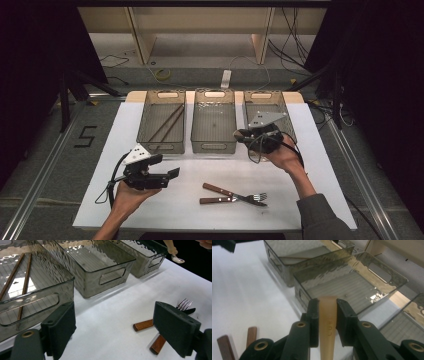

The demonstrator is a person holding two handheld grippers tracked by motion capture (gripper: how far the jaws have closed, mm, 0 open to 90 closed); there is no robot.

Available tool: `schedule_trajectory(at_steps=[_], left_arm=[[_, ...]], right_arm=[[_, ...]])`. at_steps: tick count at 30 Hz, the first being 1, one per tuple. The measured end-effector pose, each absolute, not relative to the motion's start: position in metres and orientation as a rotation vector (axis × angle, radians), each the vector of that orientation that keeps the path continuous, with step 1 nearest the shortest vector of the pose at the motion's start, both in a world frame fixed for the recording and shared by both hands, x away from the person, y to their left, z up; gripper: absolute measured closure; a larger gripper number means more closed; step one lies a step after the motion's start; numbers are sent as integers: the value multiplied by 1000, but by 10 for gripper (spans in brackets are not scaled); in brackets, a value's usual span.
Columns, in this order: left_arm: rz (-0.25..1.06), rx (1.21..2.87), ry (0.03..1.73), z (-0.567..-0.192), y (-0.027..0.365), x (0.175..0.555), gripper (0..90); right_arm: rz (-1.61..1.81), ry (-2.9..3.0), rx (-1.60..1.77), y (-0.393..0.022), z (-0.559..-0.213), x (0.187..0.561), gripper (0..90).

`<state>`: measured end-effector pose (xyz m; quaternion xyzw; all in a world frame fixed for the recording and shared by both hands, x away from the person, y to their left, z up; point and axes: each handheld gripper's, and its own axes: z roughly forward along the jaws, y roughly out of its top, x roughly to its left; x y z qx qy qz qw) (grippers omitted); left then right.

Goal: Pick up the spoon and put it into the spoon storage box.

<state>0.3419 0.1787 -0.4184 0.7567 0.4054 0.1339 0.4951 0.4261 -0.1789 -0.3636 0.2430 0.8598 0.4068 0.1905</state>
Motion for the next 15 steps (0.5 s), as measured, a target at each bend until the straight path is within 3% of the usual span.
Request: schedule_trajectory(at_steps=[15], left_arm=[[334,1827,982,-417,180,342,179]], right_arm=[[1242,2346,812,-150,-346,461,744]])
